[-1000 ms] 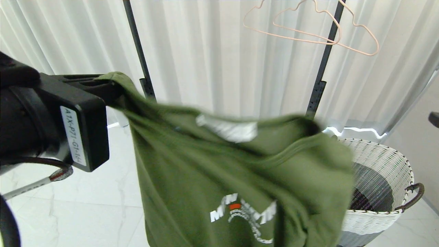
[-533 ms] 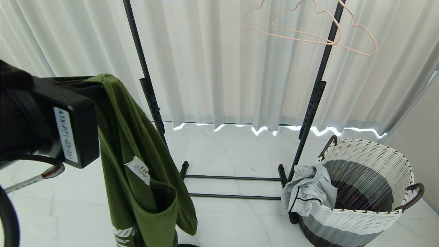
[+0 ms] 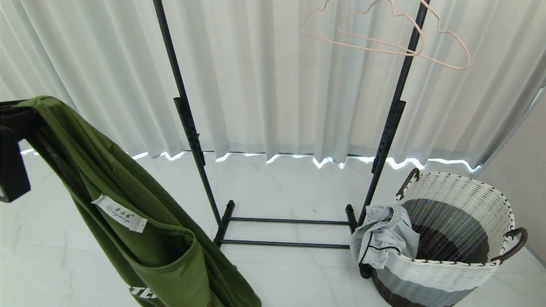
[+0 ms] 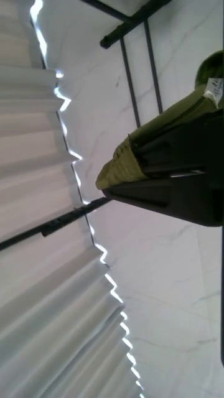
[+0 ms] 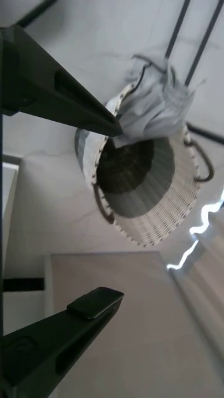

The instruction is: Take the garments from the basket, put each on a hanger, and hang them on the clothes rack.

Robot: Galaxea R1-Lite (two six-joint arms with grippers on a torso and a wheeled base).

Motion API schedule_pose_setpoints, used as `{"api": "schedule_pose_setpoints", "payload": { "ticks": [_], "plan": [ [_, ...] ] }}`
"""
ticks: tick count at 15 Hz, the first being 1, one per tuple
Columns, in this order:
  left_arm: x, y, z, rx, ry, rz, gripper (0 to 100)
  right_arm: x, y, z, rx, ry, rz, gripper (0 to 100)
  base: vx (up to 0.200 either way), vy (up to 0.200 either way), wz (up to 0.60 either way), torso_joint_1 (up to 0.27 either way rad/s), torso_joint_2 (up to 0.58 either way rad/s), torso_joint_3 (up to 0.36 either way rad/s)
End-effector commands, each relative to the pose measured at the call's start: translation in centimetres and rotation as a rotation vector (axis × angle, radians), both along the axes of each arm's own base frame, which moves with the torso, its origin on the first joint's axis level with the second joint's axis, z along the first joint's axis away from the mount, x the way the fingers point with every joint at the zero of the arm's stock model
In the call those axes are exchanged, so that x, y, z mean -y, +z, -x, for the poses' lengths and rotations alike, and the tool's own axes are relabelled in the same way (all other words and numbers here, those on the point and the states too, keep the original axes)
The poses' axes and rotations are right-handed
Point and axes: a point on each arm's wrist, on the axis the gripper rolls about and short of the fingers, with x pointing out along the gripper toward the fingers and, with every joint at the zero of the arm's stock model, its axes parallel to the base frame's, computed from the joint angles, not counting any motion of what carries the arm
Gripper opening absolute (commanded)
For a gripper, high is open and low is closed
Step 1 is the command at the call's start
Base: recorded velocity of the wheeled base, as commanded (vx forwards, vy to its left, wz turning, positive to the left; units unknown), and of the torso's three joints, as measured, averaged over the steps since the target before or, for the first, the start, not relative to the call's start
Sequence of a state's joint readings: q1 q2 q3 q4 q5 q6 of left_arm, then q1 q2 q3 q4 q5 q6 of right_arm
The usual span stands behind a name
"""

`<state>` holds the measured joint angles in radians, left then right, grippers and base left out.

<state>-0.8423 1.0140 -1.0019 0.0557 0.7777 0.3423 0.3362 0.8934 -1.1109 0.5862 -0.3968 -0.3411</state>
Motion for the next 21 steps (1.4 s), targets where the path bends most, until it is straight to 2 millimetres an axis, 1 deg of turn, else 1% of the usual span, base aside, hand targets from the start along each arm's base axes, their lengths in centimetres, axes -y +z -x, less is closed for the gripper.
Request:
{"api": "schedule_pose_setpoints", "payload": {
  "ticks": [1,3,6,9,13,21],
  "plan": [
    [-1.9,0.5,0.4,0.032,0.052,0.034,0,0.2,-0.3,-0.4,-0.011,-0.052,0.007,100,0.000,0.000,0.00,0.000,0.00,0.000],
    [-1.9,0.8,0.4,0.041,0.041,0.019,0,0.3,-0.2,-0.4,-0.008,-0.062,0.023,100,0.000,0.000,0.00,0.000,0.00,0.000],
    [-2.0,2.4,0.5,0.083,-0.002,0.001,0,0.4,-0.1,-0.5,0.005,-0.067,0.028,100,0.000,0.000,0.00,0.000,0.00,0.000],
    [-2.2,2.5,0.3,0.085,0.004,-0.001,0,0.3,-0.2,-0.5,0.001,-0.065,0.025,100,0.000,0.000,0.00,0.004,-0.02,-0.011],
    [-2.3,2.4,0.4,0.085,0.001,-0.001,0,0.3,-0.2,-0.6,0.005,-0.063,0.023,100,0.000,0.000,0.00,0.066,-0.24,-0.244],
    [-2.3,2.5,0.5,0.096,-0.025,-0.042,0,0.3,-0.2,-0.7,0.005,-0.070,-0.001,100,0.000,0.000,0.00,0.184,-0.50,-0.286]
  ]
}}
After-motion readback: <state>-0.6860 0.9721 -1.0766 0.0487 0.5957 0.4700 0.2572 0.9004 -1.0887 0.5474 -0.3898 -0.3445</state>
